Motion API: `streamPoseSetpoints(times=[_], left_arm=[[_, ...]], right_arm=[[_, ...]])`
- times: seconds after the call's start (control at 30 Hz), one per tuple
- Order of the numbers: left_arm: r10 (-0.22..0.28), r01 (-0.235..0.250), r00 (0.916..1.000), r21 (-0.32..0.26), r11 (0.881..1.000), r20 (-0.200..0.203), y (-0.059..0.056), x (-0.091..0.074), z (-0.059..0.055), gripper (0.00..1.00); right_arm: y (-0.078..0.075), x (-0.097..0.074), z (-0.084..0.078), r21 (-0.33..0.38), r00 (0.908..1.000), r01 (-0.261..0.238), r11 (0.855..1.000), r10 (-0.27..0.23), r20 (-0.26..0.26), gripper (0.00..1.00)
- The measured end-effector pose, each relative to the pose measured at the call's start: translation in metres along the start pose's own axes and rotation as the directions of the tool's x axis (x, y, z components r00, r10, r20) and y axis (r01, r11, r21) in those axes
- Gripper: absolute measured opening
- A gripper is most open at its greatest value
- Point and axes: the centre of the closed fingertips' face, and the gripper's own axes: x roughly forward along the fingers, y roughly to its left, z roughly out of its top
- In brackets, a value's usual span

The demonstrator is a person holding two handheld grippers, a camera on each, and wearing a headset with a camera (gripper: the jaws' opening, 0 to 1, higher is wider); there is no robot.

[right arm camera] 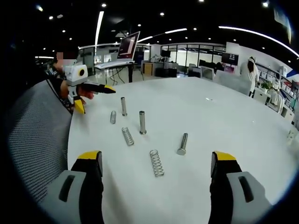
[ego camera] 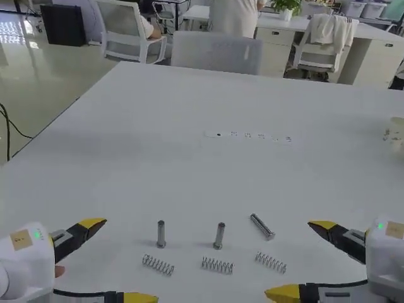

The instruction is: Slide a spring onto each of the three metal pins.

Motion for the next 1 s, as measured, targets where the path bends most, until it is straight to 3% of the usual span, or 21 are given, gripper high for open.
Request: streamPoseSetpoints(times=[1.0], left_arm=[[-0.010, 0.010, 0.9999, 0.002, 1.000, 0.007, -0.0043, 0.0034, 0.0013, 0.98]], right_arm=[[-0.0004, -0.0025, -0.0020, 0.010, 0.9999, 0.014, 1.000, -0.014, -0.001, 0.96]])
